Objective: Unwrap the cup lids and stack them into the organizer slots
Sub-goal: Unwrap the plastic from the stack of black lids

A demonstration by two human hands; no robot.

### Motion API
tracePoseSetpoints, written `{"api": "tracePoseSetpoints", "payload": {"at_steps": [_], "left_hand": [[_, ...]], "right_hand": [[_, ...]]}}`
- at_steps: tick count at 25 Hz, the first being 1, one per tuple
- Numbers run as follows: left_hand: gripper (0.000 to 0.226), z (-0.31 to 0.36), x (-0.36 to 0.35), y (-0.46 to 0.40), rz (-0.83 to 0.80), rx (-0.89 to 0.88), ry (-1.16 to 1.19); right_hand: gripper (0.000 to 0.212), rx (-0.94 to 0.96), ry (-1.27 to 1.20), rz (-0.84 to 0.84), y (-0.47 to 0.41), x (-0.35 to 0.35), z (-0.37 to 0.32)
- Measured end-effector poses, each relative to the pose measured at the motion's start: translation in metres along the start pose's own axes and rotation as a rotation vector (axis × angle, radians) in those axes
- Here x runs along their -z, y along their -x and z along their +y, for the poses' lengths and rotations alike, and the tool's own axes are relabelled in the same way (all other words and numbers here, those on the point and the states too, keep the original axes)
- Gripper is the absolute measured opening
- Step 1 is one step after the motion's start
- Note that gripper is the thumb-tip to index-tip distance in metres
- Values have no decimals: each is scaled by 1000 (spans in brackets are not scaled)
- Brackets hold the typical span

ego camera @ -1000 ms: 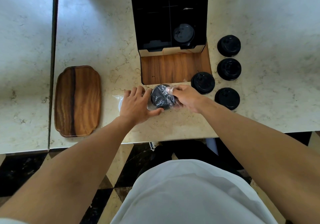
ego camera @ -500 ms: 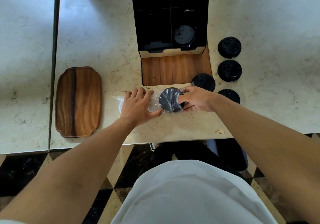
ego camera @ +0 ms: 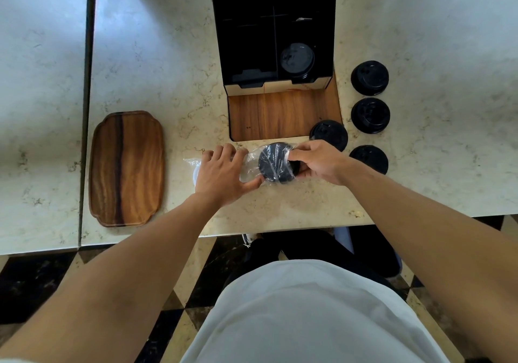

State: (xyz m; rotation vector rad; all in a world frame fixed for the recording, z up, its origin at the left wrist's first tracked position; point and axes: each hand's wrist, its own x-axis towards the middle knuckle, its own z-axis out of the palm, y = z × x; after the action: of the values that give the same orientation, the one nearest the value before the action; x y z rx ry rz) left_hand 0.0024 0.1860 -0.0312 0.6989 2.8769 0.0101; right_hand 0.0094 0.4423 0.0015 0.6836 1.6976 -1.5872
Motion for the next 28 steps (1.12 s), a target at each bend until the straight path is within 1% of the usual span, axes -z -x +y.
{"api": "tracePoseSetpoints", "payload": {"at_steps": [5, 7, 10, 11, 15, 17, 21, 23, 26, 28], "left_hand": [[87, 1, -1, -1, -1, -1, 7], [85, 1, -1, -1, -5, 2, -2], [86, 1, -1, 0, -4, 4, -2], [86, 1, 0, 0, -3, 5, -1], [85, 1, 0, 0, -5, 8, 2], [84, 1, -2, 0, -1, 8, 8], [84, 1, -2, 0, -10, 11, -1], [83, 1, -2, -1, -12, 12, -9], [80, 1, -3, -1, -16, 25, -13], [78, 3, -3, -1, -15, 39, -19]], "right_hand": [[37, -110, 64, -134, 8, 8, -1], [37, -114, 85, -154, 10, 7, 0], [21, -58, 44, -127, 8, 5, 4], [19, -33, 35, -115, 7, 5, 5], [22, 4, 20, -84, 2, 8, 10], [28, -24, 21, -68, 2, 12, 9], [40, -89, 87, -122, 8, 17, 10], [43, -97, 121, -97, 11, 19, 11], [40, -74, 228, -53, 13, 19, 11], [36, -47, 227, -37, 12, 18, 13]]}}
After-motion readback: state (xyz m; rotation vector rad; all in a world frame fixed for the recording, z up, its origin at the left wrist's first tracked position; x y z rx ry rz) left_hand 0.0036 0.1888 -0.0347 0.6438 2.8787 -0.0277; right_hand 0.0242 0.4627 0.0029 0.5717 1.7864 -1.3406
